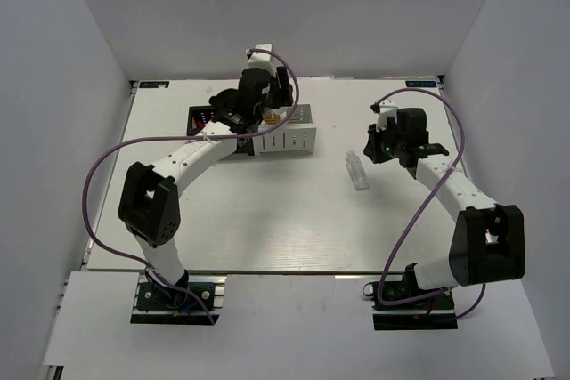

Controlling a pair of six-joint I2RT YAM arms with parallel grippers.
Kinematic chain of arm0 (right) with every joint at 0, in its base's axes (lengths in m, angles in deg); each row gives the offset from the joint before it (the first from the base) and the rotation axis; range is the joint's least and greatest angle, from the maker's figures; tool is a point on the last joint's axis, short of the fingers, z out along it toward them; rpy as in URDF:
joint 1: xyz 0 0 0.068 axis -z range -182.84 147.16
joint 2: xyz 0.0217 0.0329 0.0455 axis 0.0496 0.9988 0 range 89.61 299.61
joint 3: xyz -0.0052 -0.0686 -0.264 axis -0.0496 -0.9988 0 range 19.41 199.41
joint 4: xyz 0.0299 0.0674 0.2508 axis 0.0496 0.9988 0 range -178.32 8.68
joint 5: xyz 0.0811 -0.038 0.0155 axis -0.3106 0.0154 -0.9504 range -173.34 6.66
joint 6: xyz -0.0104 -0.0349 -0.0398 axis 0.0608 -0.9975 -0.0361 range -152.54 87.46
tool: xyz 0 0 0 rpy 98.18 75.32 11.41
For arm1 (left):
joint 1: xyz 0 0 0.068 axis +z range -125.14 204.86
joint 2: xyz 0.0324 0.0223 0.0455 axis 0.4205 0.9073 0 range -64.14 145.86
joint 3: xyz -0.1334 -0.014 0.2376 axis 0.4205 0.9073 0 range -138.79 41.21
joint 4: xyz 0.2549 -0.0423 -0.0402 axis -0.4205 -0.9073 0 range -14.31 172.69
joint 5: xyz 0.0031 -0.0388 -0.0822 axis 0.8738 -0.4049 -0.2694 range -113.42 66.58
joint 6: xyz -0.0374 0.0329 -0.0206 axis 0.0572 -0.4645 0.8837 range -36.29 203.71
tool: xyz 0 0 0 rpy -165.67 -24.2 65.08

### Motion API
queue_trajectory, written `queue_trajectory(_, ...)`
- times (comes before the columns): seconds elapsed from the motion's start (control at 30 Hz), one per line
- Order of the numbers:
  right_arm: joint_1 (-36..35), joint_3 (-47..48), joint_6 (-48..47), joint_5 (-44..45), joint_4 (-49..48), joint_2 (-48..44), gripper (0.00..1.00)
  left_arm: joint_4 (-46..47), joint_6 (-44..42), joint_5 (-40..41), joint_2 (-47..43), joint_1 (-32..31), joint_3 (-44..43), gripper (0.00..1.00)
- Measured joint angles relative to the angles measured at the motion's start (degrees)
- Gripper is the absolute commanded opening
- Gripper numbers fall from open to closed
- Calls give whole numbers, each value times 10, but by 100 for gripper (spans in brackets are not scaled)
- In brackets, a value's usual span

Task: Organize the makeup

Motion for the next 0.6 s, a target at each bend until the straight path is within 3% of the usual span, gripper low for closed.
queue_trajectory(0.2, 0, -5, 0, 0, -1, -2, 9, 74, -5, 1, 36, 31, 8, 0)
queue_trajectory(0.6, 0, -5, 0, 0, -1, -8, 9, 77, -17, -1, 94, 43, 2, 0)
